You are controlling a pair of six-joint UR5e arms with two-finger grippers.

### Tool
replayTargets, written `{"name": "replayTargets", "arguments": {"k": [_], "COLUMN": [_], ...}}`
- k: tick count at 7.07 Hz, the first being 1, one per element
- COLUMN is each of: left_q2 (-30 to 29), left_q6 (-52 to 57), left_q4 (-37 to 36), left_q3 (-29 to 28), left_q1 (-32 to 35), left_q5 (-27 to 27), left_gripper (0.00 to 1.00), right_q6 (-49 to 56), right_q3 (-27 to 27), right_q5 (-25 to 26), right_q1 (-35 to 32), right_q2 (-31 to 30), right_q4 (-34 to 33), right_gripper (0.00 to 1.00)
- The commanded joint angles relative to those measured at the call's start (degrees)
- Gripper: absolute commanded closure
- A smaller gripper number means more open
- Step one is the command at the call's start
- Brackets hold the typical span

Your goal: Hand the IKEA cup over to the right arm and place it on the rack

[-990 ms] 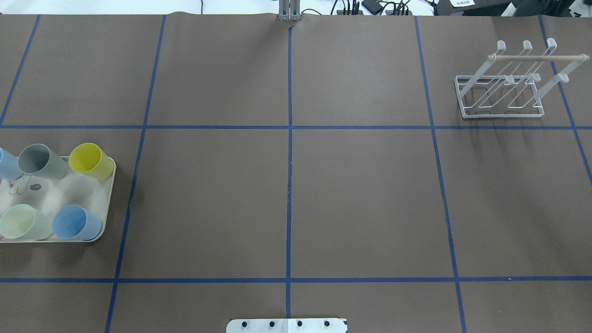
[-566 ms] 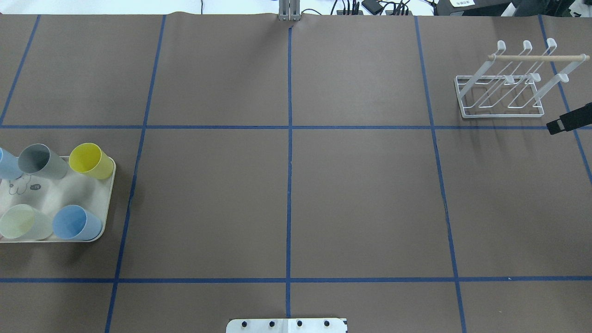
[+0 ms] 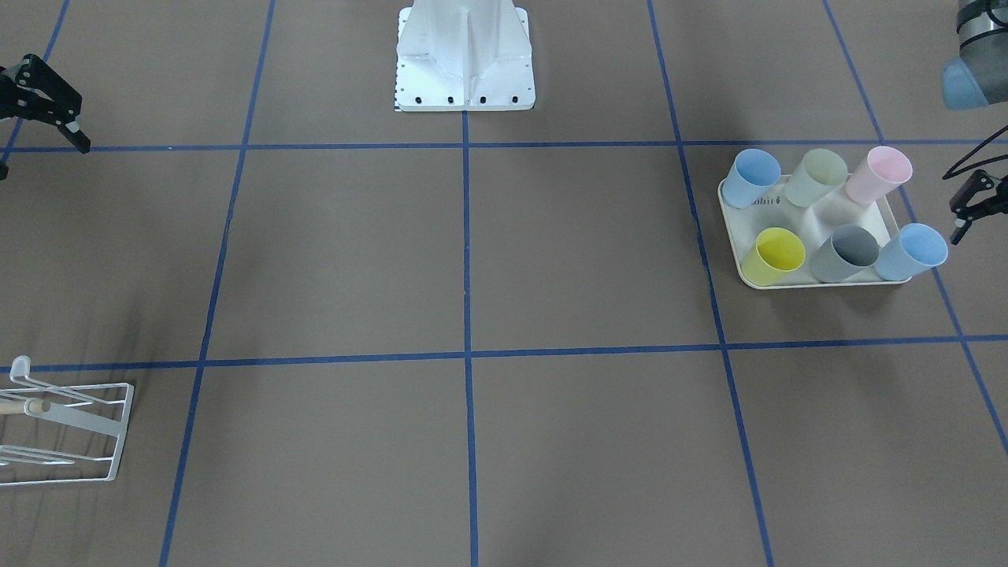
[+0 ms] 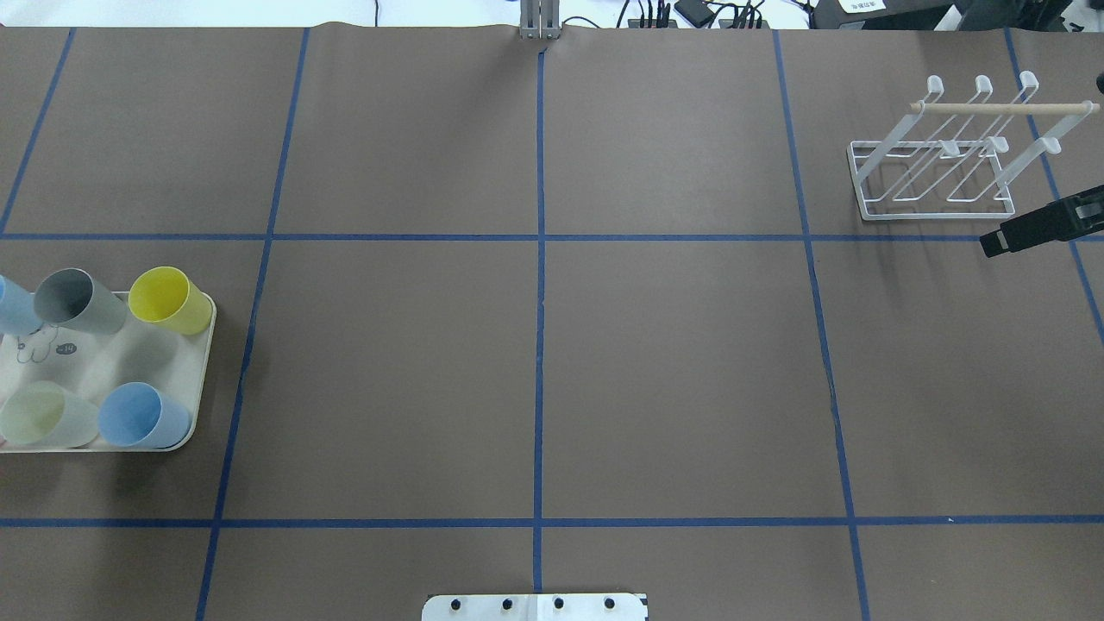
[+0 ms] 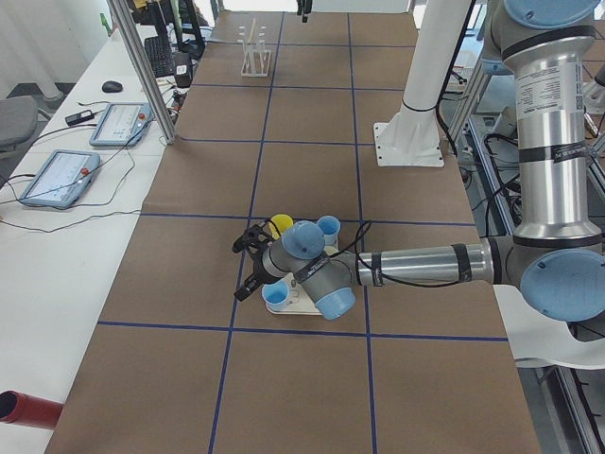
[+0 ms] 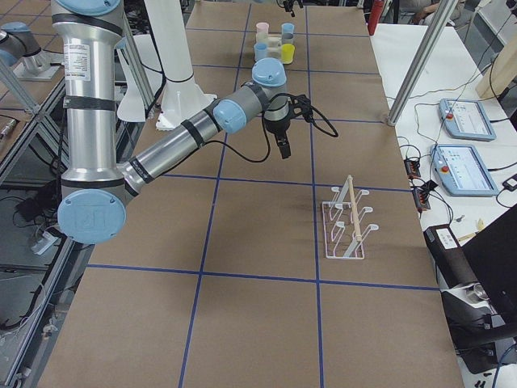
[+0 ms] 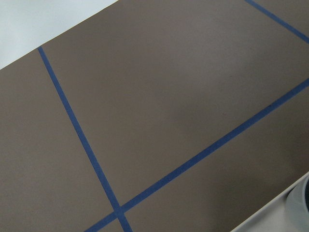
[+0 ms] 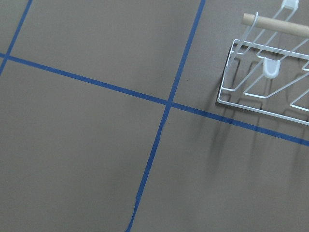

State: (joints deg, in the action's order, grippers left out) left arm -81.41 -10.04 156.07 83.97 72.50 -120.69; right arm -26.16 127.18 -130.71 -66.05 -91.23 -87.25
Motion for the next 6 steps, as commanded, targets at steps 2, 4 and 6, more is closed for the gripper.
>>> {"name": "replayTargets", "arguments": {"k": [2, 4, 6], "left_q2": [0.0, -0.1, -0.1], "left_q6": [-1.6, -1.5, -1.3], "left_q4": [4.8, 4.9, 4.9], "left_q3": [-3.6, -4.2, -4.2], "left_q1": [-3.7, -5.2, -5.2], "left_q5": [0.6, 2.5, 2.3], "left_gripper": [0.00, 0.28, 0.74], "right_q6": [0.0, 0.1, 0.1], "right_q3": [-0.3, -0.7, -0.8], "right_q5": [0.0, 0.0, 0.0], "right_q1": [0.0, 0.0, 0.0], "right_q2": [0.1, 0.1, 0.1], "right_q4": [0.1, 0.1, 0.1], "right_gripper": [0.01, 0.01, 0.01]}}
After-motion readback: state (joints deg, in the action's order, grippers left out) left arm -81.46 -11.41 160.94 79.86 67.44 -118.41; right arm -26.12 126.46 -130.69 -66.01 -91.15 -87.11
